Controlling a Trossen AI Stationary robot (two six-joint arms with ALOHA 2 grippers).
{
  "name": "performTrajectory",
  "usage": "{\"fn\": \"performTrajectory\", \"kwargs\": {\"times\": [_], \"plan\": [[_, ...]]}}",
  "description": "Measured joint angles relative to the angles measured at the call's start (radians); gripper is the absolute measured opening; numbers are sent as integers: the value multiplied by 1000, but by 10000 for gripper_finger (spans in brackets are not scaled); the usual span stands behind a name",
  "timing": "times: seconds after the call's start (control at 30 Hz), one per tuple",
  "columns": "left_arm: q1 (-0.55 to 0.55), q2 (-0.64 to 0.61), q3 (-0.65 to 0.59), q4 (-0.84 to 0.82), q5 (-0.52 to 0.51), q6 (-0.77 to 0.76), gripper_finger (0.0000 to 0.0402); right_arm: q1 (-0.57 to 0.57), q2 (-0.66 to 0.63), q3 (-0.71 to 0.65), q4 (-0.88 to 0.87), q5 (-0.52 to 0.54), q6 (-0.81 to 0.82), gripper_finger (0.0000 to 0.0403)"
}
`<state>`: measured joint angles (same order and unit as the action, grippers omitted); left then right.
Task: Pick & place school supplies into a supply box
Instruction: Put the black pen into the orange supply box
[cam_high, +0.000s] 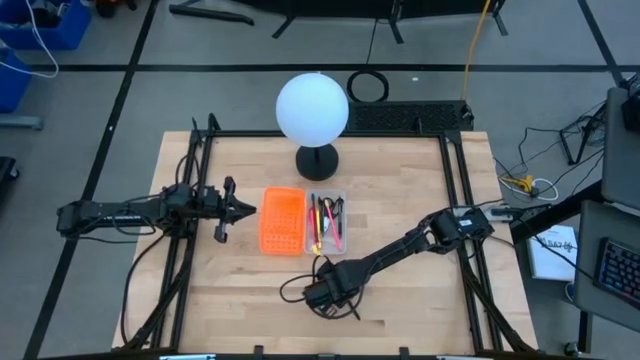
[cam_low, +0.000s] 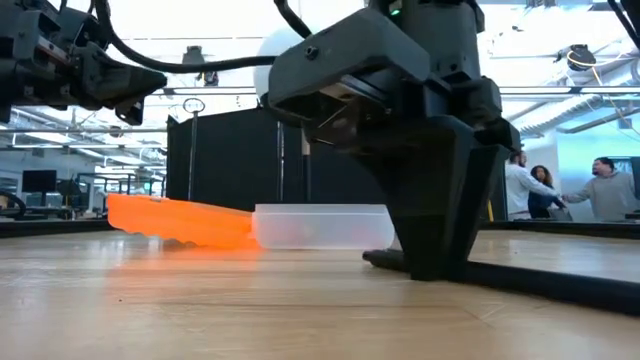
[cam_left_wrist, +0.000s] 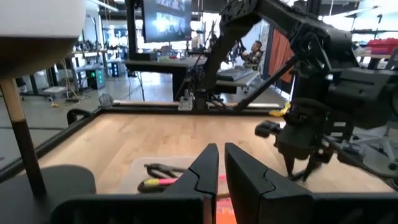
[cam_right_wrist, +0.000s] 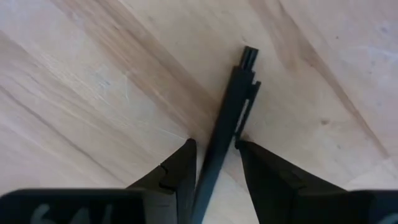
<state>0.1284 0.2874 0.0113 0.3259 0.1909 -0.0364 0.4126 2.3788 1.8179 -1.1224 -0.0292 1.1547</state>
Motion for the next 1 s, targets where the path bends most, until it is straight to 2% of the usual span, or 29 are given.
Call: {"fn": "performTrajectory", "kwargs": {"times": [0.3, 0.53, 0.8, 1.0], "plan": [[0, 0, 0, -12, 0, -16, 37, 1, -4, -30, 85, -11, 0, 112], [0, 0, 0, -7, 1, -18, 37, 0, -4, -30, 85, -59, 8, 21], [0, 0, 0, -7, 0, 0, 37, -8, -38, -38, 94, -64, 15, 21], [0, 0, 0, 11, -6, 9, 37, -8, -162, -45, 99, 61, 12, 21]]}}
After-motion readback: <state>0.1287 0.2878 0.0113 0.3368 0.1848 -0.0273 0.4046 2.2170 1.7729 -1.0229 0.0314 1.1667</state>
